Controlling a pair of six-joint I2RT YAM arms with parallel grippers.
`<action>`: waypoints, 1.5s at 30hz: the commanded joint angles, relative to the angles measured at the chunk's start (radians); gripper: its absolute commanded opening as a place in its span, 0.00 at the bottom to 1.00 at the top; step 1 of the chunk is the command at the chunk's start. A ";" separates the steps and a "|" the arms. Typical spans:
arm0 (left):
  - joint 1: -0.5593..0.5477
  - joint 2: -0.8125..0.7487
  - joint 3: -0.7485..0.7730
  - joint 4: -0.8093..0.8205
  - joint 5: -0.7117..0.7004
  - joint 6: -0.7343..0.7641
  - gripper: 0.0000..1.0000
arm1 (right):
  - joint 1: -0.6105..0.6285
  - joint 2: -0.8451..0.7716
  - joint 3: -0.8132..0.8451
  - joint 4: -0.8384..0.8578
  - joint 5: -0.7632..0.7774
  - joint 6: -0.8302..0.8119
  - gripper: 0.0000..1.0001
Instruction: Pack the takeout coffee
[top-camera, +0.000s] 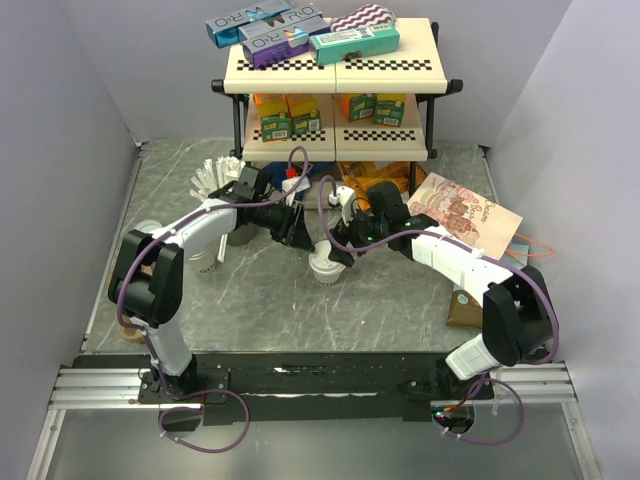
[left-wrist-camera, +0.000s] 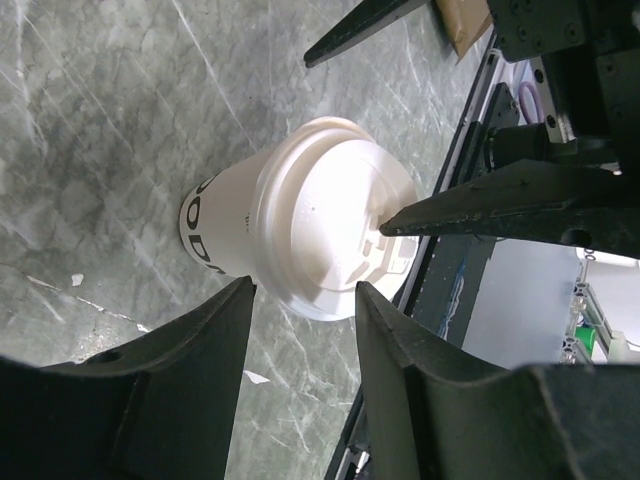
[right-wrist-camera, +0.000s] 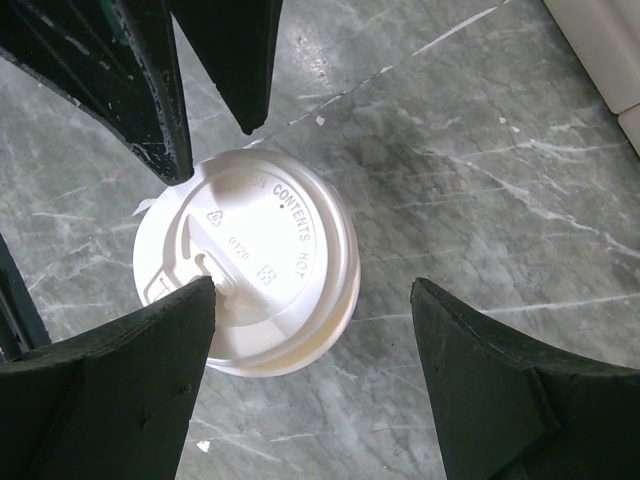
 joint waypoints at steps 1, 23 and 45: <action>-0.014 -0.020 -0.007 0.002 -0.024 0.022 0.51 | -0.007 -0.030 0.031 -0.045 0.040 0.004 0.84; -0.043 0.035 0.022 0.010 -0.024 0.010 0.44 | -0.059 -0.022 0.083 -0.065 -0.075 0.144 0.88; -0.058 0.058 0.065 -0.006 -0.018 0.009 0.43 | -0.160 0.030 0.034 -0.149 -0.405 0.326 0.88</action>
